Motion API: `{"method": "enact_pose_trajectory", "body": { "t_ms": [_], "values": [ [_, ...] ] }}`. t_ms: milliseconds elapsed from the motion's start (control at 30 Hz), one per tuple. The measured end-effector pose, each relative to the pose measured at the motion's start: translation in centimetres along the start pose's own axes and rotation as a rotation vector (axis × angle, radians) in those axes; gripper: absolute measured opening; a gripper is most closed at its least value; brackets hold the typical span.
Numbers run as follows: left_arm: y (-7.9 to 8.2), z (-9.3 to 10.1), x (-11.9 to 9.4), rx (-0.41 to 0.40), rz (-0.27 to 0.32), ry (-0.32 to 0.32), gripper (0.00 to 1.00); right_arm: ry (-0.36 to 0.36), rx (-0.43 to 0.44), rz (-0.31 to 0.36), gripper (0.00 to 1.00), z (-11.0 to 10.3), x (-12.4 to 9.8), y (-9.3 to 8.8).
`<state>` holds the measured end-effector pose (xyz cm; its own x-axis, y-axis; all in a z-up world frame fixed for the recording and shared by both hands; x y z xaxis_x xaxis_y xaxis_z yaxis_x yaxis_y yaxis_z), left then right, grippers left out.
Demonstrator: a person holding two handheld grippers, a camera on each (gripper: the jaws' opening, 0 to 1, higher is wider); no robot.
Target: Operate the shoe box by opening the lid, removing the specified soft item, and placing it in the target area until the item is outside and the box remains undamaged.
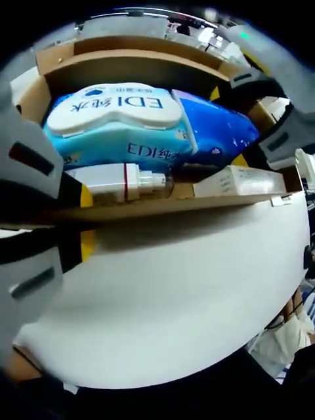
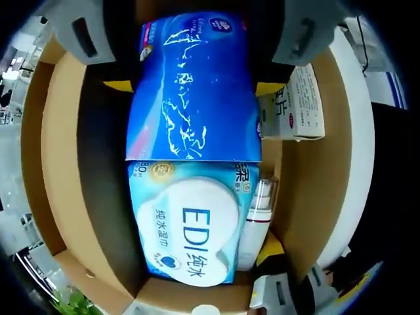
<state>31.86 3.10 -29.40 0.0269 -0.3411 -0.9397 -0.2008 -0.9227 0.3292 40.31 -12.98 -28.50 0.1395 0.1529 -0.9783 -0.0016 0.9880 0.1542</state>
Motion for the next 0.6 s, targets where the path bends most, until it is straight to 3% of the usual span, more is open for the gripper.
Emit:
{"method": "enact_pose_trajectory", "body": {
  "t_ms": [200, 300, 400, 600],
  "values": [
    [0.0, 0.0, 0.0, -0.001, -0.003, 0.005, 0.03, 0.009, 0.011, 0.007, 0.68, 0.1, -0.1, -0.1],
    [-0.2, 0.1, -0.1, -0.002, -0.008, -0.006, 0.02, 0.078, 0.08, 0.028, 0.68, -0.8, -0.4, -0.2],
    [-0.3, 0.2, -0.1, -0.003, -0.005, -0.014, 0.02, 0.083, 0.075, 0.049, 0.68, -1.0, -0.5, -0.4],
    [-0.1, 0.4, 0.0, 0.02, -0.028, -0.005, 0.02, 0.072, 0.057, -0.016, 0.7, -1.1, 0.3, -0.1]
  ]
}}
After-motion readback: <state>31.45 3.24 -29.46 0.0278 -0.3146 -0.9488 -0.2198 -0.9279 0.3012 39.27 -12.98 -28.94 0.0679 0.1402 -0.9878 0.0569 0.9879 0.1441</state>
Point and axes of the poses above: the point that each gripper's makers call its tool centre point, and the gripper's own axes: x roughly forward along the fingers, z roughly to its right, y roughly out of its top, the point moved 5 cm from there along -x, roughly backward along the fingers, and after that the axes turned 5 degrees about z, right-handed, at the moved point
